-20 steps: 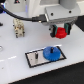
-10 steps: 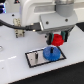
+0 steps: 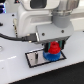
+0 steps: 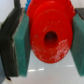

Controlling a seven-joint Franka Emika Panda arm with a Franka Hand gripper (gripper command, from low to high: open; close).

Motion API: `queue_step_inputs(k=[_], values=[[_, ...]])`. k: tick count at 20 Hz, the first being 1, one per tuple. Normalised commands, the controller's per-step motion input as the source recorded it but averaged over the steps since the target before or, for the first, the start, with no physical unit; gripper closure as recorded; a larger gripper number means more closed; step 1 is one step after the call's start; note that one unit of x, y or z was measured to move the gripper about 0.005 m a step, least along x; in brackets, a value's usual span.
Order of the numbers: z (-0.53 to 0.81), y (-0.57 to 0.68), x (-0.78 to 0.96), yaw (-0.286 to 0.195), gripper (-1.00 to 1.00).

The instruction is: Insert the blue gear onto the right peg, followed by the red gear

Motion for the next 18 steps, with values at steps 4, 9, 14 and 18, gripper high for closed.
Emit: queue_step_inputs(k=[4, 9, 14, 18], values=[[0.03, 0.01, 0.06, 0.000, 1.00], [0.21, 0.00, 0.00, 0.000, 1.00], [0.23, 0.00, 0.07, 0.000, 1.00], [0.05, 0.00, 0.13, 0.000, 1.00]])
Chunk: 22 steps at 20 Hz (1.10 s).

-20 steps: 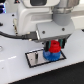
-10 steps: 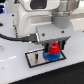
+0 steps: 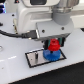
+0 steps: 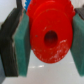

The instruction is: Insert the blue gear onto the right peg, followed by the red gear

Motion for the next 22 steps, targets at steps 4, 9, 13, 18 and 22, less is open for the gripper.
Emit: queue_step_inputs(k=[4, 9, 13, 18, 22], values=[[-0.13, -0.06, 0.18, 0.000, 1.00], [-0.27, -0.03, 0.15, 0.000, 1.00], [-0.26, 0.00, 0.13, 0.000, 1.00], [-0.06, 0.00, 0.14, 0.000, 1.00], [0.28, 0.10, 0.03, 0.000, -1.00]])
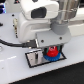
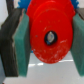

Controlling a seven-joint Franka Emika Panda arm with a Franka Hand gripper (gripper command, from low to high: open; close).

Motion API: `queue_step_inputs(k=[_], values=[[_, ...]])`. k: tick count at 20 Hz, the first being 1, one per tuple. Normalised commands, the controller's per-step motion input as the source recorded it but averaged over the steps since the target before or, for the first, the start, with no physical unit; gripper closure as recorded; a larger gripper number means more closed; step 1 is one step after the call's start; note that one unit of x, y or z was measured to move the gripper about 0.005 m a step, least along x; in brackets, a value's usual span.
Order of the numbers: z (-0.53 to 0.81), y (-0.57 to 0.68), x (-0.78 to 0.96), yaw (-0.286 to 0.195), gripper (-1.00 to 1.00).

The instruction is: Insert the blue gear onto the right peg, followed by the red gear

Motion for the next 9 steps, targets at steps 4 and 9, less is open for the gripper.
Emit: queue_step_inputs(k=[4, 9], values=[[0.50, 0.12, 0.01, 0.000, -1.00], [0.46, 0.04, 0.01, 0.000, -1.00]])
